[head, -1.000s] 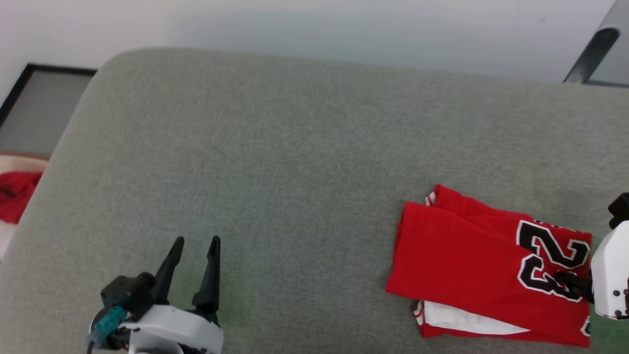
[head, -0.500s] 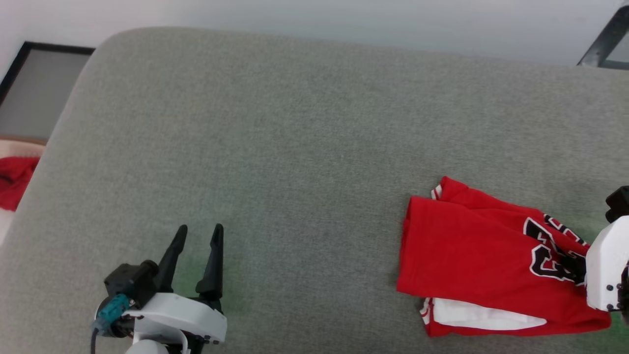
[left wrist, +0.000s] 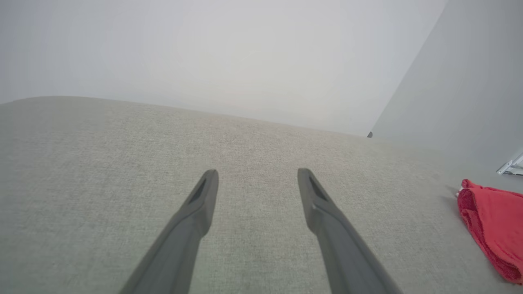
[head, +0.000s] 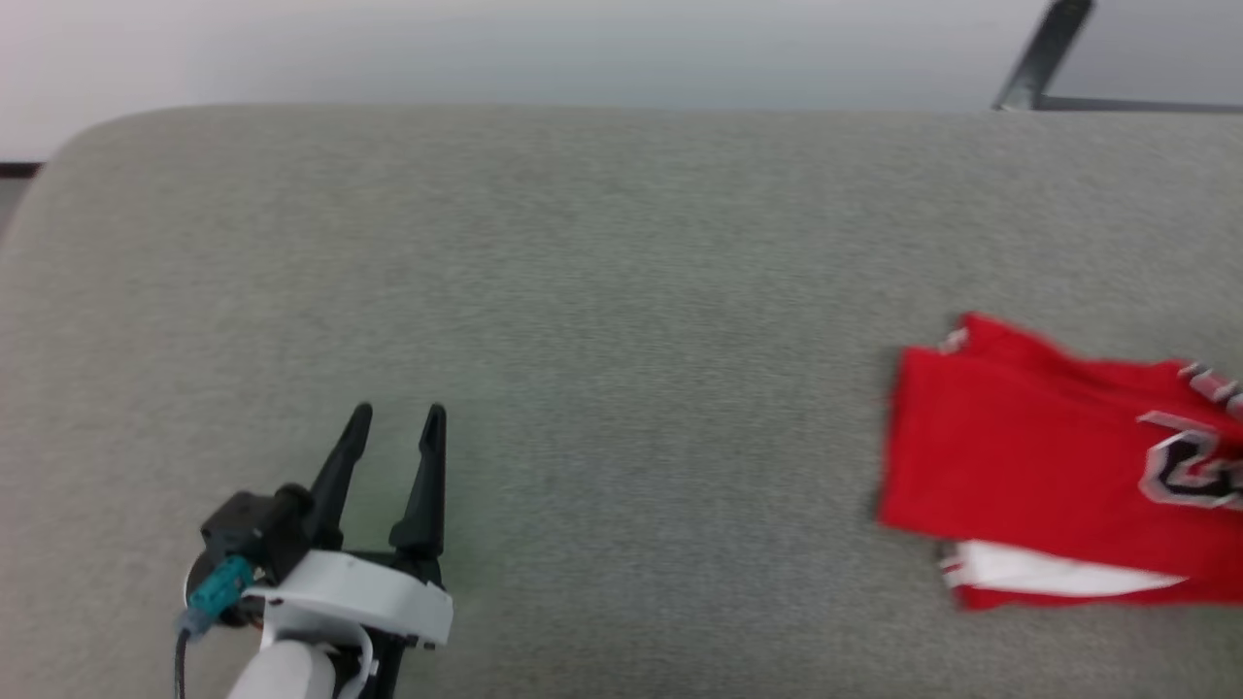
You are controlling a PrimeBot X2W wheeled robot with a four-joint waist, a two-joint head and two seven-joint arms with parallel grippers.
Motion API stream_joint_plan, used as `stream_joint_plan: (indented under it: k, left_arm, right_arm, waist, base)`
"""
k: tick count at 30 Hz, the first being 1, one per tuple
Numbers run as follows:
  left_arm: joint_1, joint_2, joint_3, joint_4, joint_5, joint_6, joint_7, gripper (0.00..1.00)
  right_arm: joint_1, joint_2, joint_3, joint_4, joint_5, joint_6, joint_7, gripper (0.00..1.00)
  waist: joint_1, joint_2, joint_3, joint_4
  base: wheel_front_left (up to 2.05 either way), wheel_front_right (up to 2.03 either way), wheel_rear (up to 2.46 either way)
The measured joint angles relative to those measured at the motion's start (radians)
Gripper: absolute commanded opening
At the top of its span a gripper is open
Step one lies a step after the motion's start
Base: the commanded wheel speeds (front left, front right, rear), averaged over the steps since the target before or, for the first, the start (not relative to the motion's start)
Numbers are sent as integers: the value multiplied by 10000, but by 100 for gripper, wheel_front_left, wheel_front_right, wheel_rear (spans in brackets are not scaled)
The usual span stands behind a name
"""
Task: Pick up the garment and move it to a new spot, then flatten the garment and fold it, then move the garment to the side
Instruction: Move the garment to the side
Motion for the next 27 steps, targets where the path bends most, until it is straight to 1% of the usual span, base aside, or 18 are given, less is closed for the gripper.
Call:
stream_joint_plan:
  k: [4, 6, 11, 16, 19, 21, 22, 24, 25, 27]
  left_arm:
    - [-334, 105, -67, -151, 96, -65, 29, 100]
    - [-515, 217, -61, -228, 142, -75, 81, 100]
    - [-839, 384, -105, -462, 244, -77, 201, 100]
    - [-1083, 533, -125, -677, 330, -77, 318, 100]
    - [-1234, 623, -121, -823, 345, -77, 368, 100]
    - [-1295, 704, -132, -901, 393, -73, 433, 100]
    - [-1342, 734, -128, -963, 408, -69, 447, 100]
    - [-1392, 780, -123, -1106, 424, -40, 520, 100]
    - [-1392, 780, -123, -1106, 424, -40, 520, 100]
    - [-1396, 844, -130, -1195, 439, -13, 602, 100]
  right_arm:
    - [-391, -662, -546, 109, -573, 0, -443, 0]
    - [-679, -865, -740, 253, -884, 0, -662, 0]
    - [-1488, -1147, -995, 802, -1569, 0, -1062, 0]
    - [-2254, -1348, -899, 1475, -2520, 0, -1664, 0]
    - [-2628, -1241, -708, 1958, -2840, 0, -1946, 0]
    - [-2756, -1287, -270, 2146, -3455, 0, -2265, 0]
    - [-2852, -1266, -211, 2280, -3614, 0, -2414, 0]
    - [-3155, -991, -230, 2575, -3754, -4, -2591, 0]
    - [-3155, -991, -230, 2575, -3754, -4, -2591, 0]
    - [-3281, -755, -186, 2853, -4086, 2, -2686, 0]
  waist:
    - [0, 0, 192, -422]
    - [0, 1, 367, -569]
    - [0, 0, 856, -857]
    - [0, 0, 1359, -1018]
    - [0, 0, 1657, -1066]
    - [0, 0, 1834, -1082]
    - [1, 0, 1915, -1088]
    - [0, 0, 2055, -1101]
    - [0, 0, 2055, -1101]
    - [0, 0, 2154, -1125]
  base:
    - [0, 0, 0]
    - [0, 0, 0]
    - [0, 0, 0]
    - [0, 0, 0]
    - [0, 0, 0]
    - [0, 0, 0]
    - [0, 0, 0]
    - [0, 0, 0]
    - [0, 0, 0]
    - [0, 0, 0]
